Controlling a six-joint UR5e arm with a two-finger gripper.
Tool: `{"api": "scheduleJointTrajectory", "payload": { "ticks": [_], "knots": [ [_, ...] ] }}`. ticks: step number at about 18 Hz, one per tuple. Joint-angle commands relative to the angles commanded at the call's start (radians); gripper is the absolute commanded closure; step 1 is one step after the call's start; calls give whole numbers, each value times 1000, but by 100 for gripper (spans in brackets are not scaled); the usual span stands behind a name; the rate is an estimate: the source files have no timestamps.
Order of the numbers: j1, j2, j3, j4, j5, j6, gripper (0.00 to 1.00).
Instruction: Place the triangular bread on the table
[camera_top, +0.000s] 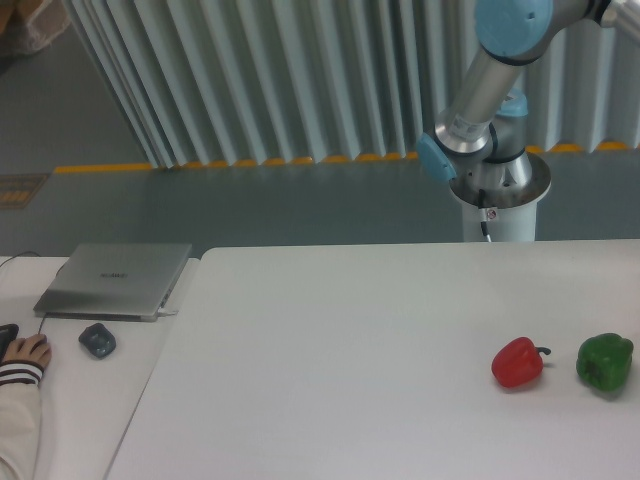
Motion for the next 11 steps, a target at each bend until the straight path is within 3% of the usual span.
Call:
{"api": "scheduleJointTrajectory", "payload": {
  "ticks": [11],
  "knots": [
    [-18, -25, 9, 9, -9, -46, 0]
  ]
}}
